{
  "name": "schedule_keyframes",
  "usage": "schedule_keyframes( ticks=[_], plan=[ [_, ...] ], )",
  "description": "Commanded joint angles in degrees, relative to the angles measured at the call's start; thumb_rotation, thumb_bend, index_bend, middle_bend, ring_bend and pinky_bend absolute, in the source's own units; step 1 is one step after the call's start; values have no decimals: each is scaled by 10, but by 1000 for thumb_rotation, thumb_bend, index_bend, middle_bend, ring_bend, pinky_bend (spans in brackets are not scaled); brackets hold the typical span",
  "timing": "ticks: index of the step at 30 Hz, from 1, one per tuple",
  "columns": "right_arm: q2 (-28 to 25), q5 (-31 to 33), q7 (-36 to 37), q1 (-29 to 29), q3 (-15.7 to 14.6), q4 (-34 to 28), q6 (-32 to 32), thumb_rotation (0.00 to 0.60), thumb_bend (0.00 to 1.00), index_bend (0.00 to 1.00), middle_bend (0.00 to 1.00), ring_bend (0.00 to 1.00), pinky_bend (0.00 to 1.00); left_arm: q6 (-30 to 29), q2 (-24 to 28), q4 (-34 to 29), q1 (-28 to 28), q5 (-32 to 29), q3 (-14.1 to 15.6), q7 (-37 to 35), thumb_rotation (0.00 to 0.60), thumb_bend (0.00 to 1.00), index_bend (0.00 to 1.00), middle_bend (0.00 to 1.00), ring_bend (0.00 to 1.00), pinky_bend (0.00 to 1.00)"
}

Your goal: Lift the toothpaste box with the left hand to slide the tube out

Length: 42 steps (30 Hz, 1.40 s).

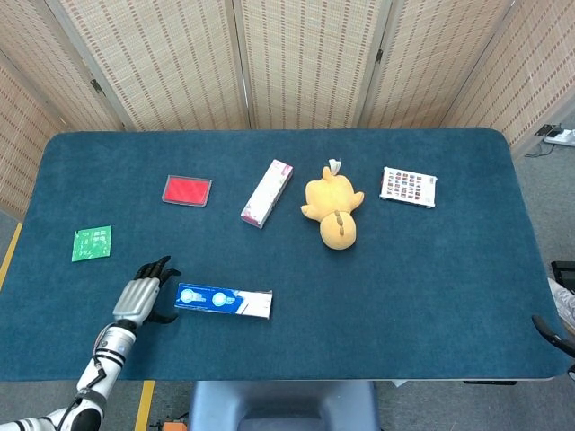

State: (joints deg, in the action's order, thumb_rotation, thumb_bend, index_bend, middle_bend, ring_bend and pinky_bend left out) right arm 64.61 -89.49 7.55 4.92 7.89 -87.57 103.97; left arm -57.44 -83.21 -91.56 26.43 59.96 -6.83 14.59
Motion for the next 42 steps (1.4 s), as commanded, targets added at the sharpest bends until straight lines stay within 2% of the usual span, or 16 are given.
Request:
schedule_keyframes(
  ticks=[1, 11, 20, 34, 42],
  plan=[
    [0, 0, 0, 0, 0, 0, -1, 600, 167, 0, 0, 0, 0, 3, -5, 5, 4, -6, 1, 4, 600, 210, 246, 43, 0, 0],
    [0, 0, 1, 1, 1, 0, -1, 600, 167, 0, 0, 0, 0, -11, -29, 25, 10, -9, -7, -6, 600, 214, 332, 88, 0, 0],
    [0, 0, -2, 1, 1, -1, -2, 600, 167, 0, 0, 0, 0, -14, -30, 15, 13, -2, -1, -3, 600, 215, 349, 92, 0, 0],
    [1, -2, -3, 2, 2, 0, -1, 600, 167, 0, 0, 0, 0, -21, -53, 62, 8, 28, -2, -56, 600, 215, 472, 207, 62, 0],
    [-2, 0, 18, 8, 4, 3, 9, 600, 167, 0, 0, 0, 0, -15, -35, 57, 8, 44, 2, -69, 600, 215, 486, 217, 71, 5]
  ],
)
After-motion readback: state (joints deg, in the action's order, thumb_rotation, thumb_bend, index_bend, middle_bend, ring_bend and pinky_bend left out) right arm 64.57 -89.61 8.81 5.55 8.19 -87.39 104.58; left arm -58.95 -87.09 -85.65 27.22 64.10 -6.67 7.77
